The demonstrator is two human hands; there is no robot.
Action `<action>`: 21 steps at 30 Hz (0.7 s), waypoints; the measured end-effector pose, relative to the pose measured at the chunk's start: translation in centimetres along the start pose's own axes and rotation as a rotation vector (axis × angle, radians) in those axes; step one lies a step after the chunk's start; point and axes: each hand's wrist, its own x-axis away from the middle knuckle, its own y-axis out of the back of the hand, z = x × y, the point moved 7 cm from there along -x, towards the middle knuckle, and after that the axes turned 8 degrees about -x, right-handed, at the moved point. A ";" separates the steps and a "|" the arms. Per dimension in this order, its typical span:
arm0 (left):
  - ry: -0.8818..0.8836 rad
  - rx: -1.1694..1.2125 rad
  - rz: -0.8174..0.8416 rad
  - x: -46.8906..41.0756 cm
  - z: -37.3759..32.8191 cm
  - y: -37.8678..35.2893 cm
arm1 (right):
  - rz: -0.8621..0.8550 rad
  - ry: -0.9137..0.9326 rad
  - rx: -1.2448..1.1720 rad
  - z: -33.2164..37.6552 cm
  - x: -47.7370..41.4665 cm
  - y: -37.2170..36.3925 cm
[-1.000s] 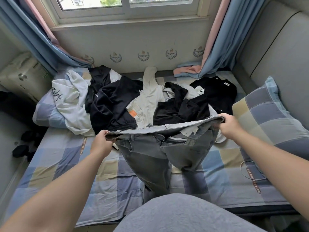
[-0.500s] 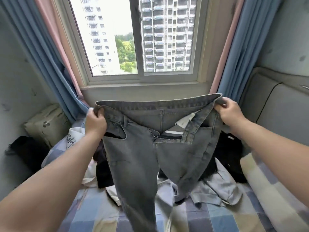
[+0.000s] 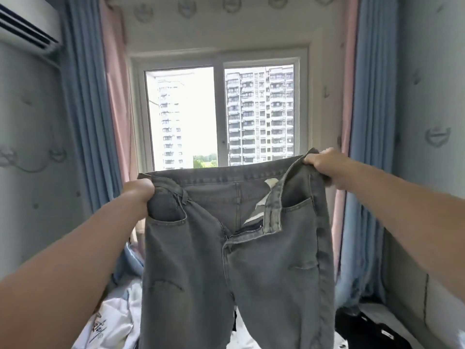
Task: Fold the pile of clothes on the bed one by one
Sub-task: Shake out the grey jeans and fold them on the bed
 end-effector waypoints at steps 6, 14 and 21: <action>-0.087 0.295 0.199 5.3 -5.5 -4.9 | 0.252 -0.064 -0.075 4.9 1.0 -6.6; -0.347 0.254 0.582 13.9 -10.1 -9.7 | 0.481 0.072 -0.242 10.8 4.3 -12.6; -0.570 0.031 0.491 14.5 -9.1 -11.8 | 0.413 0.183 -0.242 12.6 6.5 -13.8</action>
